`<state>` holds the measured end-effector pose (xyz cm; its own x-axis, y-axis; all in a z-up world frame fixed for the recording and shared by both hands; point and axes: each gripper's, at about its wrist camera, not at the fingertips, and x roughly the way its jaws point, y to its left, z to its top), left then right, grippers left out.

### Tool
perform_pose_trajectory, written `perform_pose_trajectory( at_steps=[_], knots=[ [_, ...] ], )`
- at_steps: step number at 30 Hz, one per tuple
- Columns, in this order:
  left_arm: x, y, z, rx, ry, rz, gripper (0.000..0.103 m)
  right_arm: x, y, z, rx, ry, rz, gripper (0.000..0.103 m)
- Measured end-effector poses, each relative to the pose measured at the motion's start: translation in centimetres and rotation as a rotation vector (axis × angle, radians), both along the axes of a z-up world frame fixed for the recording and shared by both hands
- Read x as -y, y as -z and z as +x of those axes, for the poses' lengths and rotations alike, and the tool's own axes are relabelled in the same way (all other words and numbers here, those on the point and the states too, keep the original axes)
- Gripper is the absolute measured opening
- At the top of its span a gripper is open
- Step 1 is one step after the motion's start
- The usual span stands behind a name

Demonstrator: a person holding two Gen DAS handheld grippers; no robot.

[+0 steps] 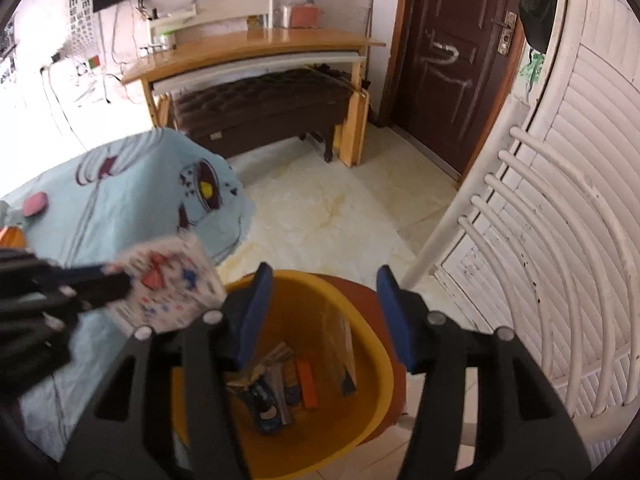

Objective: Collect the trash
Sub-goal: 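Carry both items to the yellow bin and open both tools to drop them, then move both open tools back over the remaining trash on the table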

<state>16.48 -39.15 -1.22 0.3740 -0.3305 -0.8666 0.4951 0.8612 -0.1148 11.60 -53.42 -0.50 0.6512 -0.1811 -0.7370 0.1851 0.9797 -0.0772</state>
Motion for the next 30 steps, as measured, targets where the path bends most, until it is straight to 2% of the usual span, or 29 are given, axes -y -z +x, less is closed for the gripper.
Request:
perform_pose_trajectory(
  at_steps=[3,6,8,10,11,18,25,30],
  knots=[
    [0.4,0.3,-0.1,-0.004,0.007,-0.002,0.008,-0.4,-0.5,-0.1,0.015,-0.004,-0.004,0.052],
    [0.6,0.7,0.0,-0.031,0.017,-0.008,0.013,0.2,-1.3,-0.4,0.046,0.04,-0.001,0.058],
    [0.8,0.8,0.0,-0.037,0.025,-0.013,0.026,0.7,-2.0,-0.9,0.076,0.076,0.007,0.061],
    [0.8,0.7,0.0,-0.028,0.02,-0.021,0.067,1.5,-3.0,-1.6,0.12,0.117,0.024,0.064],
    [0.6,0.6,-0.1,-0.022,0.014,-0.034,0.072,1.8,-3.3,-1.8,0.138,0.128,0.033,0.065],
    [-2.1,-1.1,-0.4,0.008,-0.04,-0.097,0.074,2.0,-5.6,-3.0,0.247,0.162,0.073,0.076],
    [-7.6,-4.1,-0.3,0.052,-0.118,-0.167,0.077,-1.1,-6.6,-1.9,0.263,0.083,0.044,0.083],
    [-14.0,-6.3,-0.2,0.12,-0.247,-0.191,0.081,-4.9,-7.6,-0.7,0.295,-0.019,0.049,0.092]
  ],
)
